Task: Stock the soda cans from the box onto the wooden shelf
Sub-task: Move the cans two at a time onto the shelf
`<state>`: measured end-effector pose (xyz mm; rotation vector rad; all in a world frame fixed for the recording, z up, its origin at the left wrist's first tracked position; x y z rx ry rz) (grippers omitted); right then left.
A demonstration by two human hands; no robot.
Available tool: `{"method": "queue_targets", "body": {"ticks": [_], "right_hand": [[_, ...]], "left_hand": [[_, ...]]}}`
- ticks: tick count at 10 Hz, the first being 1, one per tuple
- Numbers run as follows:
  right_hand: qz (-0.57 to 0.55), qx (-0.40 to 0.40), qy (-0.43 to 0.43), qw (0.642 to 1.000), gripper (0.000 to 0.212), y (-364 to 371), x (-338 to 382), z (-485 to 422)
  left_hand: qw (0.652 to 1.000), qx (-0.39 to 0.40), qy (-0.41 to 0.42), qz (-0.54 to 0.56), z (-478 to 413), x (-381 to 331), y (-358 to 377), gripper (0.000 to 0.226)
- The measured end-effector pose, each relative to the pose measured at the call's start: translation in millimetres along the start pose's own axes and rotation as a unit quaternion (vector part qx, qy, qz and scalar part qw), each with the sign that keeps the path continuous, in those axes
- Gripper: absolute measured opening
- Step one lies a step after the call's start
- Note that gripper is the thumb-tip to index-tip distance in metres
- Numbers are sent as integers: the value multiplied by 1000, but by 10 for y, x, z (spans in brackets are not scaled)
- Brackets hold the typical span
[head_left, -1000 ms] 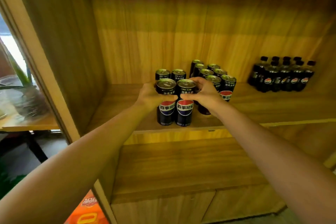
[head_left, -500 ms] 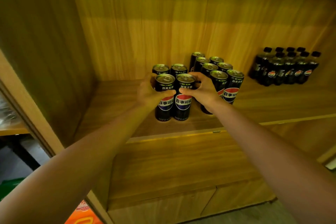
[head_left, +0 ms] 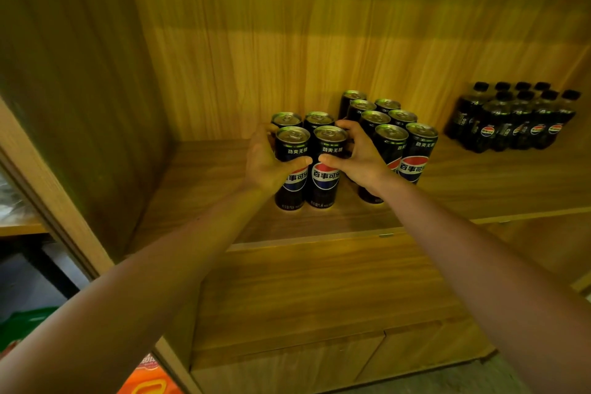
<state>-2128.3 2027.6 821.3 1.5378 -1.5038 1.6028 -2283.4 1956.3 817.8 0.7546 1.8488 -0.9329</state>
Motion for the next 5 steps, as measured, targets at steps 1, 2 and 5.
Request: {"method": "queue_targets", "body": {"ticks": [1,2,5], "right_hand": [[5,12,4,1000,74,29,12,-23],[12,5,7,1000,85,12,75,9],[138,-38,-93,985,71,-237,600,570]], "left_hand": [[1000,11,4,4,13,-11,6,73],[999,22,5,-43,42,-17,-59,84],[980,32,54,-190,501,-456,-516,74]]}}
Point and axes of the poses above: each hand's wrist, its own z-axis away from the middle knuckle, its own y-axis out of the palm, x = y × z, the point moved 7 cm from there along -z, towards the middle knuckle, and after that the axes turned 1 degree about -z, right-handed, at the moved point
